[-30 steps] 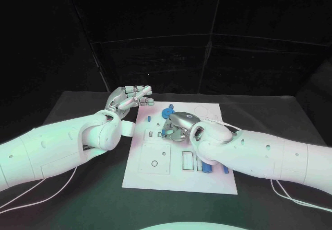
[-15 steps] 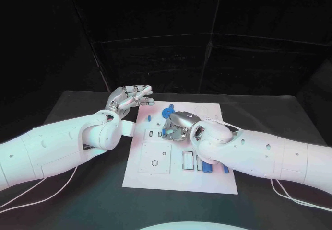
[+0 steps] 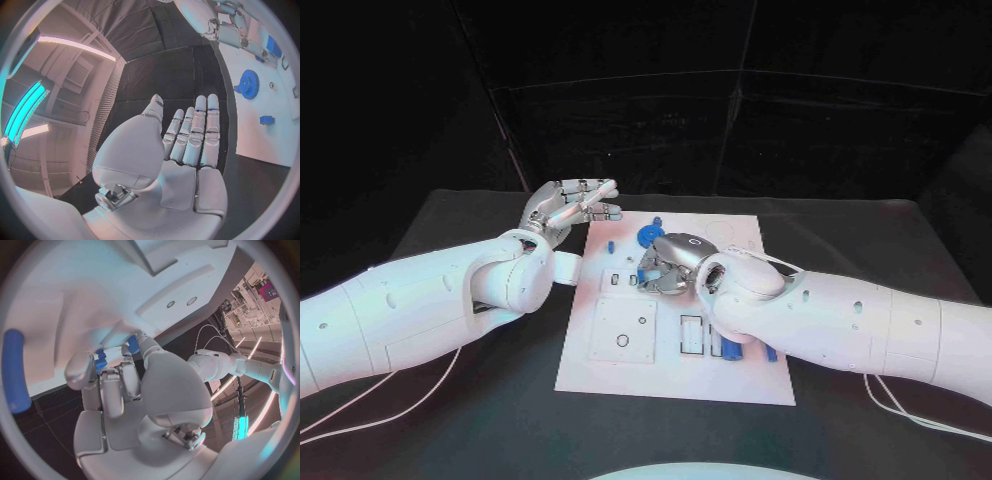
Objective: Assemble the parts on the task board
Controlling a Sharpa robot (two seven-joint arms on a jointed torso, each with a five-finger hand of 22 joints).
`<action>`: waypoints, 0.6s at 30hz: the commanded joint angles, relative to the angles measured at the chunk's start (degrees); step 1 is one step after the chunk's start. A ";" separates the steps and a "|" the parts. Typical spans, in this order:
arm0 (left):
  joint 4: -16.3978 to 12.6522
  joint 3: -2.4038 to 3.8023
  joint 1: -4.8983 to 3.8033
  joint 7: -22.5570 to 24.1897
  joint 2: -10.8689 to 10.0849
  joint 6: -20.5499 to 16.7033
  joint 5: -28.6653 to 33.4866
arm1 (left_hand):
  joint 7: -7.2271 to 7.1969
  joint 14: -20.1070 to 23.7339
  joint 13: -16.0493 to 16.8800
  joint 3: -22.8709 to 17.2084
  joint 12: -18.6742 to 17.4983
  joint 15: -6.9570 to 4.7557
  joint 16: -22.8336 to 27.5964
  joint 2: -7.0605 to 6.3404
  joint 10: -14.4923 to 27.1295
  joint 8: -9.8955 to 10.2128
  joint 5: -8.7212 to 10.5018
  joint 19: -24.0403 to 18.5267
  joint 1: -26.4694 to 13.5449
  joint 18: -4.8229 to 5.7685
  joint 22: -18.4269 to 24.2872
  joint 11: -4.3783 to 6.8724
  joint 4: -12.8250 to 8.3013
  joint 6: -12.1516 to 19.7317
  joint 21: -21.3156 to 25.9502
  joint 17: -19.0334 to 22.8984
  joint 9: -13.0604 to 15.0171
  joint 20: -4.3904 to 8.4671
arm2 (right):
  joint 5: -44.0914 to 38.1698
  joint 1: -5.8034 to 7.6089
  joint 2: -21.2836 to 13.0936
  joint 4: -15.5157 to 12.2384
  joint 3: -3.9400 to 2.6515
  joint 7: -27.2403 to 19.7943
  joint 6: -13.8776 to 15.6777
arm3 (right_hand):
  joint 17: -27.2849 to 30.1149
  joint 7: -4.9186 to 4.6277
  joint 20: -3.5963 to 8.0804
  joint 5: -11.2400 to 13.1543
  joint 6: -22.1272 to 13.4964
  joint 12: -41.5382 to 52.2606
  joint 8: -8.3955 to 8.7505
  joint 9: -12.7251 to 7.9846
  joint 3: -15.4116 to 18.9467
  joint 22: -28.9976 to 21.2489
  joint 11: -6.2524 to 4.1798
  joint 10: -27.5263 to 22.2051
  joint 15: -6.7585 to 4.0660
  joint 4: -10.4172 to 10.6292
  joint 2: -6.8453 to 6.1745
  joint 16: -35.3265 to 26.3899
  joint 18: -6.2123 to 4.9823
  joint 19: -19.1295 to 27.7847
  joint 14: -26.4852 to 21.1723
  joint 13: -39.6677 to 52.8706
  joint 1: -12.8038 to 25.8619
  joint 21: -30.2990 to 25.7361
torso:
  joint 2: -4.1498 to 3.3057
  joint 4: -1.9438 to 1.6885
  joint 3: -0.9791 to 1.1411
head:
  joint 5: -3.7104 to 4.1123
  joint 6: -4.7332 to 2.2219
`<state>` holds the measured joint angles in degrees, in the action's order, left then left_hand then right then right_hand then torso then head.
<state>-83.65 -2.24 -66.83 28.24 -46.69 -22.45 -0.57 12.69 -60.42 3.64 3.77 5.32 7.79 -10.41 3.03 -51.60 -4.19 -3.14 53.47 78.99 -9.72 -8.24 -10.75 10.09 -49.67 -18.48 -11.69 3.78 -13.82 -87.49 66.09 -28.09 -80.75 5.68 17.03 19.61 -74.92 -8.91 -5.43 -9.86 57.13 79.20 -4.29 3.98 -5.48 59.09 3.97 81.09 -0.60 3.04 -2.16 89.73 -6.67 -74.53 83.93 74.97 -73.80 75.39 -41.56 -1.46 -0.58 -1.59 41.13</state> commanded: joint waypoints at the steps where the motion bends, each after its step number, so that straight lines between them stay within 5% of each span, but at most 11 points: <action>1: -0.09 0.06 -0.11 0.18 0.00 0.71 -0.26 | 0.40 0.31 -0.07 -0.01 -0.40 0.19 0.39 0.47 0.23 0.30 -0.31 0.12 0.05 -0.66 0.10 -0.26 -0.26 -0.08 0.25 -0.10 -0.08 -0.13 | -0.02 -0.20 -0.02 0.24 0.25 1.06 -1.24 | -14.75 -0.09 -0.45 0.35 -0.75 -0.41 0.30 -0.11 0.47 -0.09 0.14 -0.29 0.45 0.22 -0.40 0.14 0.77 -0.07 5.99 4.04 0.33 -0.26 | 0.02 0.03 0.00 | 0.02 -0.03; 12: -0.04 0.05 -0.11 0.03 0.03 0.90 -0.26 | 0.43 0.31 -0.07 0.01 -0.43 0.20 0.41 0.46 0.27 0.33 -0.31 0.12 0.05 -0.66 0.11 -0.27 -0.28 0.08 0.26 -0.11 -0.09 -0.13 | -0.25 -0.20 -0.06 0.21 0.25 1.13 -0.53 | -14.52 -0.88 -0.92 0.55 -4.06 -3.04 0.77 -0.31 1.43 -1.02 0.84 -2.65 1.02 0.78 -0.86 0.04 0.62 0.46 5.94 1.55 0.55 -0.82 | 0.00 0.05 0.03 | 0.13 -0.16; 18: 0.07 0.05 -0.11 -0.06 0.07 1.13 -0.29 | 0.44 0.31 -0.07 0.01 -0.45 0.21 0.42 0.46 0.28 0.33 -0.31 0.13 0.05 -0.66 0.11 -0.28 -0.29 -0.08 0.27 -0.12 -0.08 -0.14 | -0.14 -0.24 -0.73 -0.87 0.25 -0.28 2.93 | -14.90 -1.88 -1.68 0.37 -8.10 -5.38 0.61 -0.27 2.67 -1.59 1.76 -4.94 1.83 2.30 -2.75 0.20 0.52 0.83 6.02 -0.92 0.60 -1.20 | 0.04 0.02 0.04 | 0.06 -0.19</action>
<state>-83.56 -2.24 -66.83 28.03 -46.65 -22.23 -0.57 12.69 -60.42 3.64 3.77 5.08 7.79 -10.21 3.03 -51.60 -4.19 -3.14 53.47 78.99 -9.71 -8.20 -10.75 10.09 -49.67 -18.48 -11.74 3.75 -13.82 -87.53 65.81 -28.55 -81.38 5.91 17.05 20.24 -74.91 -10.93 -6.67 -9.66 49.18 74.02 -3.57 3.23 -2.92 57.54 5.73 76.44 0.83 5.07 -4.48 89.69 -6.67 -73.72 83.94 74.23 -73.25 74.53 -41.54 -1.41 -0.56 -1.48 40.96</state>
